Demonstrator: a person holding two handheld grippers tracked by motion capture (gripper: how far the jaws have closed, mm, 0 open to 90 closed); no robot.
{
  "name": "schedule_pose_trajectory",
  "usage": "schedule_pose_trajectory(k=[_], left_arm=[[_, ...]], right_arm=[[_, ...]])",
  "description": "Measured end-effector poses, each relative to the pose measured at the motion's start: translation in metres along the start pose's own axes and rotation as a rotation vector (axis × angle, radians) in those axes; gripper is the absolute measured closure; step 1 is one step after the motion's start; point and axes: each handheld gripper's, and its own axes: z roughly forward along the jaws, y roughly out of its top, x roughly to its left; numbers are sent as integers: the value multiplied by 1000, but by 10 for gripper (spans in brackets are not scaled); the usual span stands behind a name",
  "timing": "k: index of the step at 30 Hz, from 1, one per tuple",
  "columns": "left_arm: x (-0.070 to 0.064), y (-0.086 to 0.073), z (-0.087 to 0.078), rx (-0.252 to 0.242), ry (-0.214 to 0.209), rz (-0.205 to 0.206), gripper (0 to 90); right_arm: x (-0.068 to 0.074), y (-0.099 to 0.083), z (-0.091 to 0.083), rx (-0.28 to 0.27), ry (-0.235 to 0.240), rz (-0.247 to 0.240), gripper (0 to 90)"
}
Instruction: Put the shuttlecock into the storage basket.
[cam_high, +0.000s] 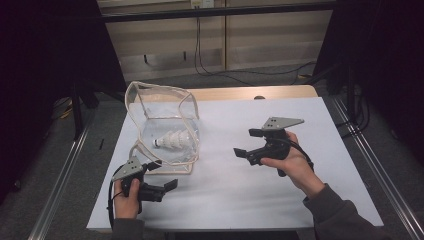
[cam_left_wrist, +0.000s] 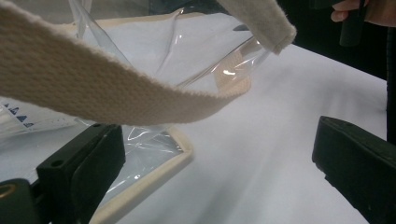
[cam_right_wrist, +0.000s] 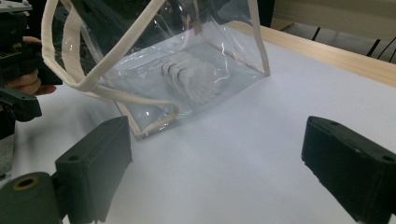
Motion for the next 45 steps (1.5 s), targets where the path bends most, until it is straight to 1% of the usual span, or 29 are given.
schedule_pose_trajectory(k=[13, 19, 21, 29, 42, 45], left_arm=[[0, 0, 0, 1, -2, 5, 27], [0, 0, 1, 2, -2, 1, 27], [0, 1, 1, 1, -2, 7, 27], [0, 1, 1, 3, 4, 4, 27], [0, 1, 1, 3, 3, 4, 27], [-1, 1, 1, 4, 1, 3, 27]], right_arm=[[-6, -25, -14, -12, -10, 14, 75], [-8, -31, -18, -14, -19, 18, 75], [-9, -32, -19, -15, -18, 19, 75], [-13, -41, -26, -20, -39, 29, 74], [-20, -55, -37, -17, -61, 42, 74], [-21, -58, -39, -14, -65, 38, 74]])
